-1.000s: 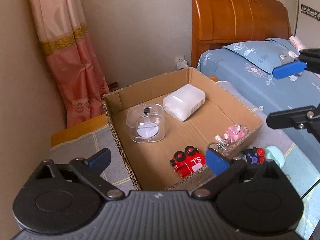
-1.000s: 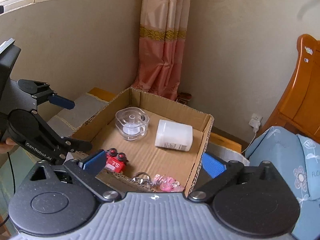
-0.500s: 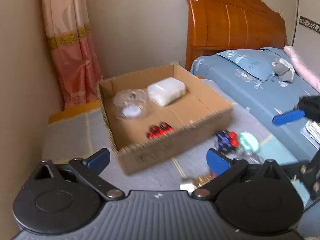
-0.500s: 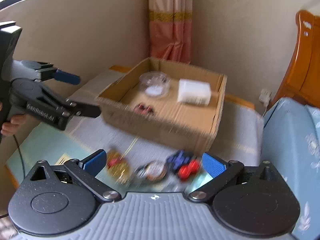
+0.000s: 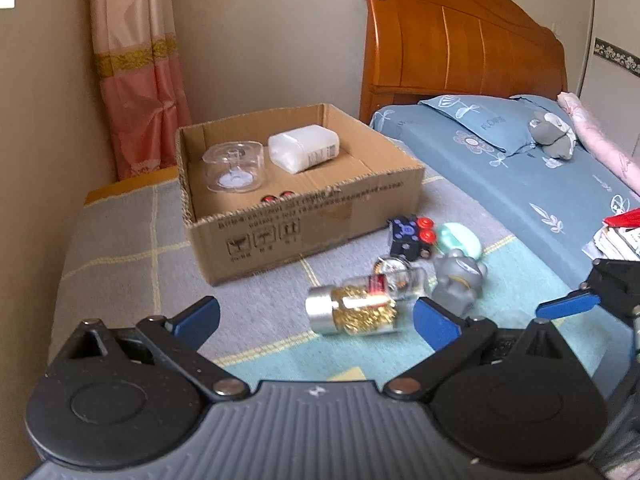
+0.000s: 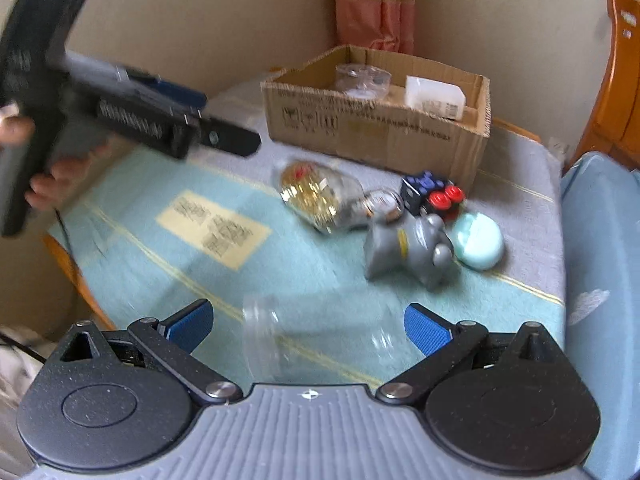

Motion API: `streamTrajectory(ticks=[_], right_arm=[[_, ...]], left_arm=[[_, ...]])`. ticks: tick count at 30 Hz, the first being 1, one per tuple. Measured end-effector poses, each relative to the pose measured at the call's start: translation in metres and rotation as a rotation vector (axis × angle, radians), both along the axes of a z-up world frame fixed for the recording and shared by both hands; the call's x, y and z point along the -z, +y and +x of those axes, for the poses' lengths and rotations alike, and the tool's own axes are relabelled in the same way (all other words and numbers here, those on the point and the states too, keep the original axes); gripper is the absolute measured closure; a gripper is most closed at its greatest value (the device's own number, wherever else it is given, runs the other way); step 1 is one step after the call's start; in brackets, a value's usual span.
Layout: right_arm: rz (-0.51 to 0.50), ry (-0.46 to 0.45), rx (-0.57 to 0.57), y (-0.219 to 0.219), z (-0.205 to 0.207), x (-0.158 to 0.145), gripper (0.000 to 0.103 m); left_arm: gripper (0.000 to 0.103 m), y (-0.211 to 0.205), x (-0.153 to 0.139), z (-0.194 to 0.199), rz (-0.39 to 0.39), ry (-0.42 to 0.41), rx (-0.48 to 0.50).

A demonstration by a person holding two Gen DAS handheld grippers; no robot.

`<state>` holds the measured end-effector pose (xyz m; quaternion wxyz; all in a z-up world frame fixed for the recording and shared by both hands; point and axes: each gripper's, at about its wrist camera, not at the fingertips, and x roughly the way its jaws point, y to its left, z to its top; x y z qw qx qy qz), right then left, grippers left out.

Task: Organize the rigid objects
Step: 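Move both tools back toward the gold capsule jar and clear bottle, then grasp the gold capsule jar with the left tool while the right tool grasps the clear jar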

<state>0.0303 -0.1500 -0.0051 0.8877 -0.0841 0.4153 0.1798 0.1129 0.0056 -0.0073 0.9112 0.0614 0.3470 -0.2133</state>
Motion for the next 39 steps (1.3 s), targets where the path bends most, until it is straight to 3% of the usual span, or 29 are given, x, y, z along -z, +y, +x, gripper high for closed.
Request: streamTrajectory(ticks=[4,8,16,26,39], right_arm=[[-0.094,-0.017,0.021,0.009,-0.003,0.018,0.000],[-0.118,-0.018,0.045,0.010,0.002,0.031,0.000],[-0.043,0.037,0.087,-0.010,0.018,0.046,0.000],[-0.012,-0.021,0.079,-0.018,0.012,0.050,0.000],[-0.009,-0.031,0.078,-0.018,0.014,0.052,0.000]], left_arm=[[0.001,-0.004,0.005,-0.006,0.003,0.004,0.011],[0.001,-0.012,0.009,-0.008,0.016,0.011,0.032],[0.001,-0.033,0.018,-0.007,0.037,0.015,0.083],[0.001,-0.059,0.025,0.019,0.026,-0.014,0.089],[0.001,-0.041,0.048,0.045,0.039,0.062,-0.022]])
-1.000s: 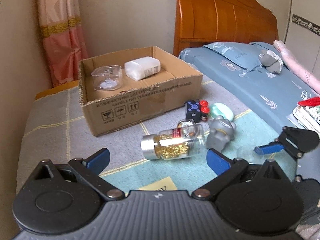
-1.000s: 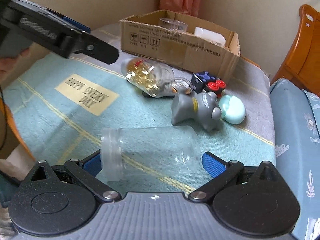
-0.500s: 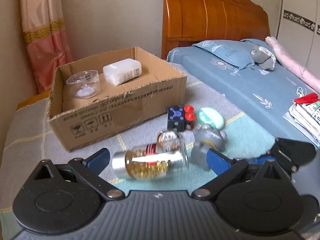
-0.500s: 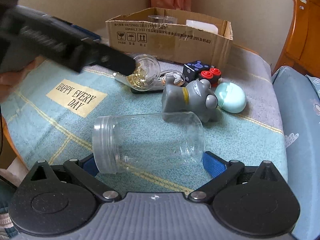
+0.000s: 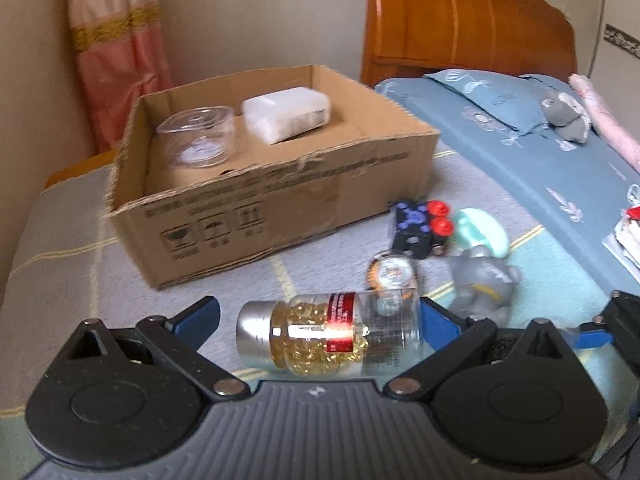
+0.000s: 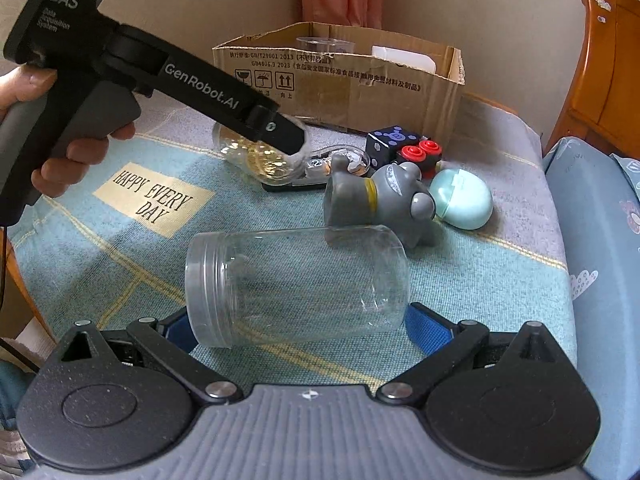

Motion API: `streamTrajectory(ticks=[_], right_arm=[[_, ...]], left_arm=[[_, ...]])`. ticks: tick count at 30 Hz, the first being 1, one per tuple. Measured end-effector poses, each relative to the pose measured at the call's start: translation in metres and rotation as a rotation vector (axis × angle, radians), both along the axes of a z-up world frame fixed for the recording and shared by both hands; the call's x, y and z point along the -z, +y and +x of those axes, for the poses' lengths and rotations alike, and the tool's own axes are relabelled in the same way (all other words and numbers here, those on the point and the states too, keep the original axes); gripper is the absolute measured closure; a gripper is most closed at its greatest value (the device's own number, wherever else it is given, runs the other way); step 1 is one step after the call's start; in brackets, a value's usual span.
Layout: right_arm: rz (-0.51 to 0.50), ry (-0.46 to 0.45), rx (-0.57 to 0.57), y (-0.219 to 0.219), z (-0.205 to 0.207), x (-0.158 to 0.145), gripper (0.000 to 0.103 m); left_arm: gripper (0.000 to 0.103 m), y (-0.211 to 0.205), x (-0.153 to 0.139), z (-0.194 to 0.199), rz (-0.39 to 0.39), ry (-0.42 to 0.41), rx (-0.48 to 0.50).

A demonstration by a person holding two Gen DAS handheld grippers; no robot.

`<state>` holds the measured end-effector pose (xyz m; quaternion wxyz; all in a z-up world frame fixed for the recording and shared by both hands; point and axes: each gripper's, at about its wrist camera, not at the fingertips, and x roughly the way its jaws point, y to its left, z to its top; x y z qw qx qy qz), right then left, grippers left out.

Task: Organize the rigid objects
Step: 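Grasp the gold capsule jar with the left tool while the right tool grasps the clear jar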

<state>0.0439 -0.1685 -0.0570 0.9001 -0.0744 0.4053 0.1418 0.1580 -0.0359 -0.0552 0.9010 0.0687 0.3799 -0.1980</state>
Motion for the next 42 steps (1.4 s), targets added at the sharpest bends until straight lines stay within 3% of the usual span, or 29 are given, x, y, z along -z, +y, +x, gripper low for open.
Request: streamTrajectory(ticks=[4,10,16,24,42], right_arm=[[-0.001,-0.001,0.006,0.001,0.000,0.001,0.000],[-0.001,-0.001,0.014,0.002,0.001,0.001,0.000],[-0.002,0.001,0.020,0.004,0.001,0.000,0.000],[-0.003,0.005,0.030,0.006,0.001,0.000,0.000],[-0.002,0.002,0.041,0.005,0.004,0.000,0.000]], left_arm=[[0.001,0.014,0.004,0.004,-0.008,0.022,-0.032],[0.001,0.026,0.013,0.008,0.048,0.024,-0.056],[0.001,0.029,0.027,0.009,0.044,0.098,-0.036],[0.001,0.035,0.034,0.000,0.023,0.010,0.005],[0.002,0.029,0.031,0.005,0.057,-0.001,0.037]])
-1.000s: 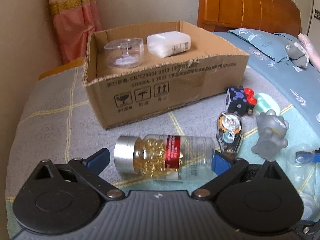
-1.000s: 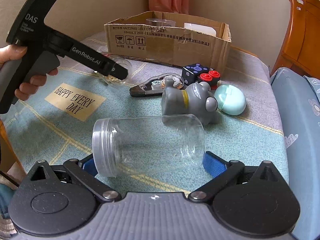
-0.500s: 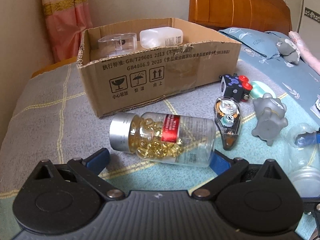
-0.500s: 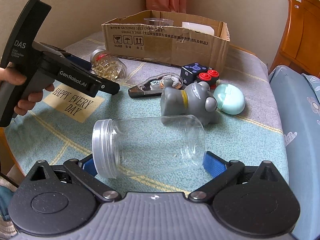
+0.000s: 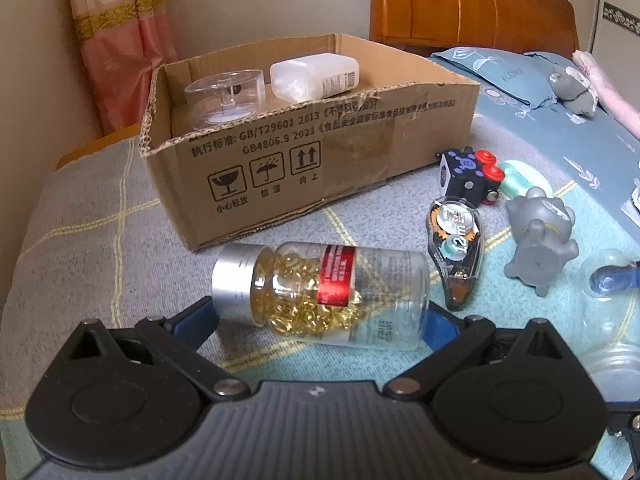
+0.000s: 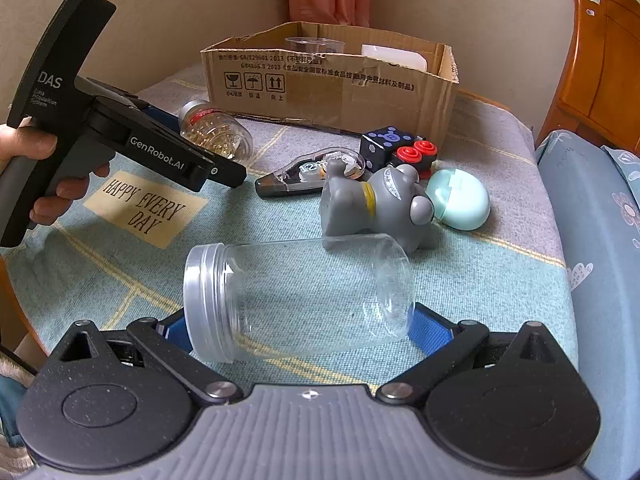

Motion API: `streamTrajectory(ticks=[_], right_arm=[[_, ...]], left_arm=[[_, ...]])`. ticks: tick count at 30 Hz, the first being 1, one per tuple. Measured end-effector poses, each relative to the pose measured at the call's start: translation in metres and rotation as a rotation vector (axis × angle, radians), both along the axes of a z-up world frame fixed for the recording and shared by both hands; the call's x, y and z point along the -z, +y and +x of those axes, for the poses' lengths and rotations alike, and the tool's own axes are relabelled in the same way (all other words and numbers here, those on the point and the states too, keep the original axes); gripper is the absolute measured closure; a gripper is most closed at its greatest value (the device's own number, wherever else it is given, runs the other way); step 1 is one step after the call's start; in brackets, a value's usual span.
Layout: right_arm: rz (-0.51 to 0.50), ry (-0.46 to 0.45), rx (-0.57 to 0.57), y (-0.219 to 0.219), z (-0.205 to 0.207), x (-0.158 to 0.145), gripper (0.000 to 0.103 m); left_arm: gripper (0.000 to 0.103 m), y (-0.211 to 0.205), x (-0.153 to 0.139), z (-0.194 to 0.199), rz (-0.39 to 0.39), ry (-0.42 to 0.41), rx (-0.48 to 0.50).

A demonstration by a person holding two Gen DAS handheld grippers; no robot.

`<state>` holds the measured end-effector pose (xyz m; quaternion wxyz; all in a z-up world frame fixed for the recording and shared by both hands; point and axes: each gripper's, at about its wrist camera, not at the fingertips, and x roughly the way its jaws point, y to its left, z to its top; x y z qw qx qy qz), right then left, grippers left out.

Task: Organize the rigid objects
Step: 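Grasp the gold capsule jar with the left tool while the right tool grasps the clear jar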

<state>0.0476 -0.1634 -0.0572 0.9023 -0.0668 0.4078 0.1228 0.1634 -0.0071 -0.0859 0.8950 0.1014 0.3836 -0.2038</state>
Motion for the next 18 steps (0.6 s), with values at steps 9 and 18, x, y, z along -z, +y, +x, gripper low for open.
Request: streamTrajectory(ticks=[9,18], right_arm=[[0.015,0.012,0.005,0.002,0.000,-0.006,0.000],[0.018,0.009,0.019,0.006,0.004,-0.013,0.006]], left_arm=[[0.003,-0.001,-0.007,0.000,0.001,-0.019,0.023],[0.010,0.001,-0.010,0.002,-0.011,-0.022,0.036]])
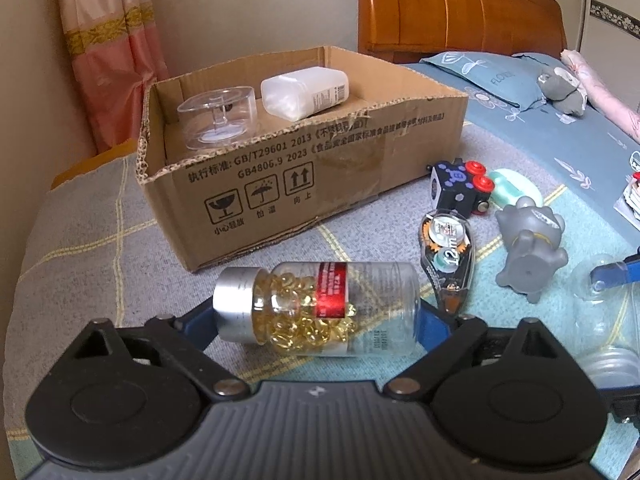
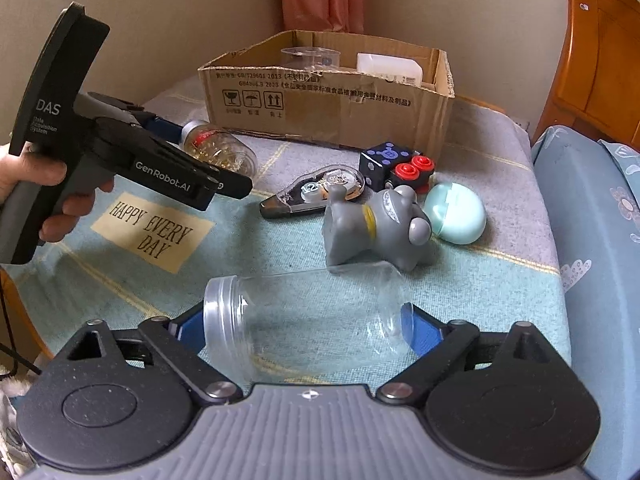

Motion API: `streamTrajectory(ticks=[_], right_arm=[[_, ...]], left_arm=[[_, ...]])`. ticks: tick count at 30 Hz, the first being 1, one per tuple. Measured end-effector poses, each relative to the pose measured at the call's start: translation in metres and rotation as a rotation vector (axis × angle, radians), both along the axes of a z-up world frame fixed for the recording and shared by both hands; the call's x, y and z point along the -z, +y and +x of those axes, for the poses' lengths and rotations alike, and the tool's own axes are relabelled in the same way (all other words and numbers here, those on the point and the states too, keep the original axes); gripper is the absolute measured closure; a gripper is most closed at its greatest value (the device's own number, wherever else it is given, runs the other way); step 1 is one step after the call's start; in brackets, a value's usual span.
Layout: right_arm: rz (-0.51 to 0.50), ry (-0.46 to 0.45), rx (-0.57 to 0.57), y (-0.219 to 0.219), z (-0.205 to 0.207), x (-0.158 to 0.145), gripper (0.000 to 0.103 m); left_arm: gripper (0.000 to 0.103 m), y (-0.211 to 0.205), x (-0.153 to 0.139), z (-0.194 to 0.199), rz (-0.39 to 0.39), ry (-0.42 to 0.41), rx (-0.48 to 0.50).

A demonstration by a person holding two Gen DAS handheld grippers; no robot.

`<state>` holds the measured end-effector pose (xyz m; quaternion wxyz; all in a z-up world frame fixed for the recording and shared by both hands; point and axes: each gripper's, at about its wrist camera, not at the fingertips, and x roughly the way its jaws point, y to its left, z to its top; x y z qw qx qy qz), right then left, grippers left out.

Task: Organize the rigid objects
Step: 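Grasp the gold capsule jar with the left tool while the right tool grasps the clear jar, then carry both jars over the box and release them inside with both tools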

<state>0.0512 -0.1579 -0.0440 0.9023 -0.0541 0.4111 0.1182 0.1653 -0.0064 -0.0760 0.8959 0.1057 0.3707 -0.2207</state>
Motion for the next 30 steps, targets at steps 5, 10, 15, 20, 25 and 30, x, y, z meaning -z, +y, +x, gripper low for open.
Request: streamTrajectory(ticks=[5,10,15,20,25,30], right_arm=[[-0.012,0.012,-0.005,0.000,0.001,-0.003,0.006],[0.016,0.026,-0.014,-0.005,0.003,-0.010,0.006],[0.008,0.032,-0.059,-0.009,0.007,-0.023,0.006],[0.002,0.005,-0.105,-0.013,0.013,-0.044,0.006],[-0.010,-0.048,-0.136,-0.018,0.029,-0.068,0.006],[-0.030,-0.106,-0.152,-0.023,0.052,-0.088,0.006]], left_arm=[[0.010,0.003,-0.004,0.002,-0.006,0.012,0.001],[0.010,0.006,-0.011,0.002,-0.008,0.031,0.021],[0.010,0.011,-0.024,-0.001,-0.003,0.057,0.056],[0.010,0.012,-0.043,-0.005,0.021,0.059,0.091],[0.010,0.010,-0.072,-0.006,0.024,0.023,0.119],[0.010,0.006,-0.096,0.001,0.022,-0.030,0.127]])
